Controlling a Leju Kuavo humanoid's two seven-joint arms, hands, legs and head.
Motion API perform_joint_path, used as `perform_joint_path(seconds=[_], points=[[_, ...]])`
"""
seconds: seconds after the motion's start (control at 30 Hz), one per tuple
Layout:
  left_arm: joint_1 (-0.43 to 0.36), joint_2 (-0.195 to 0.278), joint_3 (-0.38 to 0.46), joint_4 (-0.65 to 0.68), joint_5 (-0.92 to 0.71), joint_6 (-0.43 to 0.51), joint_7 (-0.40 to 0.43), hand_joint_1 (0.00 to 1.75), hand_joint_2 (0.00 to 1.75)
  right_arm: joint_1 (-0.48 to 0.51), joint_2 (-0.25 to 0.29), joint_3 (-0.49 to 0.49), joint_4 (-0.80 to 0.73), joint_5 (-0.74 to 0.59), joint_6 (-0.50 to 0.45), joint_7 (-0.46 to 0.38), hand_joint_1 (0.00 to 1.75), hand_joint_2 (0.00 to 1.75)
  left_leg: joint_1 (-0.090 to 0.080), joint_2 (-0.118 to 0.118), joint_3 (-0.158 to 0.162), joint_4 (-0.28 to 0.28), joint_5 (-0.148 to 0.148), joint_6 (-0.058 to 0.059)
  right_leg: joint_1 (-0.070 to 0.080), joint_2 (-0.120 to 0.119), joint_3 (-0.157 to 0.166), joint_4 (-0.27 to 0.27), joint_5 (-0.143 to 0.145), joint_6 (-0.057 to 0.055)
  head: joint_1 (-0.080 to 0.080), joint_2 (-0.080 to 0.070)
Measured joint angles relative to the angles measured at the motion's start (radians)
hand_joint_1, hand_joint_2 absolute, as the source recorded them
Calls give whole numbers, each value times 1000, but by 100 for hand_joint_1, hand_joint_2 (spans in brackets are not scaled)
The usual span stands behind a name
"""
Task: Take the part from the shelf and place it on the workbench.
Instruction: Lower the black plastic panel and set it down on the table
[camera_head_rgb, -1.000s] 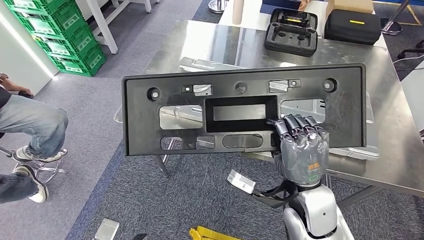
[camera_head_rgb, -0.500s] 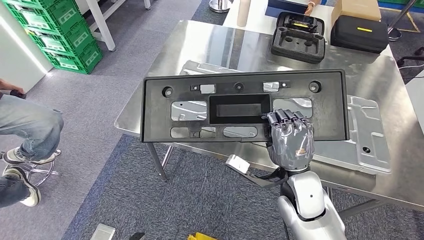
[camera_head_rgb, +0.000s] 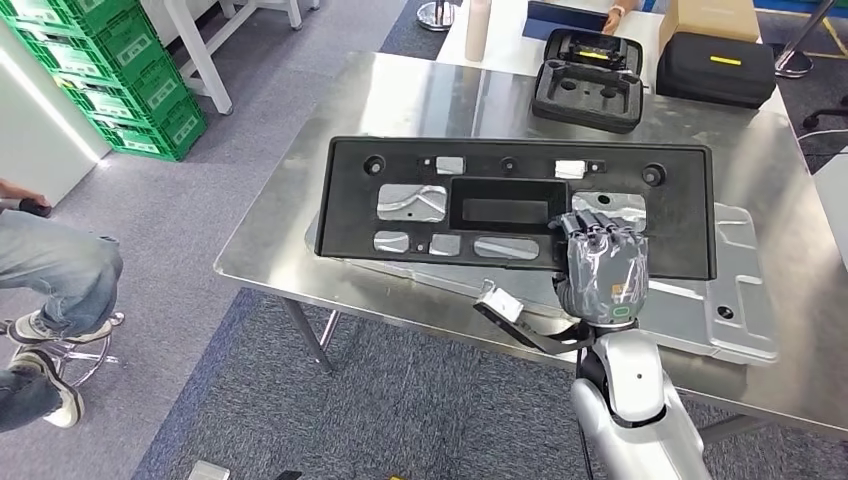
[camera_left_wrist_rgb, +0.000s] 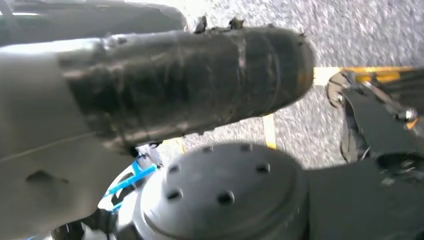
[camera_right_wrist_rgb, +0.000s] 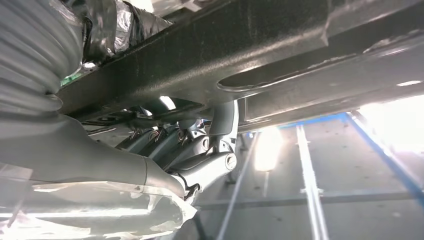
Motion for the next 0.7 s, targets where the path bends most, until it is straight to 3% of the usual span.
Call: perform_joint_path(seconds=[0.07,0.1,0.13,0.2,0.27,0.3,0.4,0.47,0.57,0.6,0.63,0.67,0.7], points=[[2,6,-1,0,-1,0,2,0,0,-5,-7,-13,5,-11,11,8,175,175,2,0,-81,139,-45,-5,0,0,13,-2,-9,-4,-1,0],[4,9,-2,0,-1,1,3,0,0,-6,-12,-20,8,-16,18,12,175,175,3,1,-109,176,-45,-8,0,0,18,0,-15,-4,-1,0],[7,11,-2,0,-1,2,4,0,0,-5,-17,-28,11,-20,25,15,175,175,4,1,-119,175,-24,-10,0,1,23,2,-21,-4,-1,0],[10,14,-2,0,-1,5,6,0,0,-6,-28,-44,16,-29,39,24,175,175,7,2,-86,68,61,-12,-1,5,36,11,-38,2,-2,0],[9,16,-2,0,-1,6,10,0,0,-10,-38,-61,20,-35,49,30,175,175,7,2,-38,-50,113,-7,1,7,40,26,-57,12,-1,0],[8,17,-2,0,-1,6,11,0,0,-13,-43,-68,23,-37,53,32,175,175,6,2,-26,-78,115,-1,2,8,38,30,-63,18,0,0],[7,14,-2,0,-1,6,11,0,0,-19,-56,-83,30,-42,64,37,175,175,6,0,-17,-91,99,22,3,8,35,43,-71,34,0,0],[7,12,-2,0,-1,7,8,0,0,-25,-63,-91,34,-45,70,42,175,175,9,-1,-7,-93,94,33,1,7,9,96,-94,45,2,0],[5,9,-2,0,0,12,8,0,0,-33,-69,-99,43,-47,79,49,175,175,10,-1,2,-94,84,41,-5,5,-110,292,-160,60,4,0],[5,8,-2,0,1,15,9,0,0,-31,-71,-99,45,-47,81,51,175,175,10,-2,6,-94,79,41,-6,5,-146,337,-167,61,3,0],[6,8,-2,0,1,17,10,0,0,-28,-73,-99,48,-47,83,52,175,175,10,-2,13,-94,74,40,-7,4,-166,348,-156,61,4,0],[6,7,-2,1,2,18,10,0,0,-25,-75,-100,50,-47,85,53,175,175,10,-3,21,-94,68,39,-8,4,-166,320,-124,59,4,0],[7,6,-2,1,2,19,10,0,0,-24,-76,-100,52,-47,87,54,175,175,10,-4,31,-94,62,36,-8,3,-148,257,-75,55,4,0]])
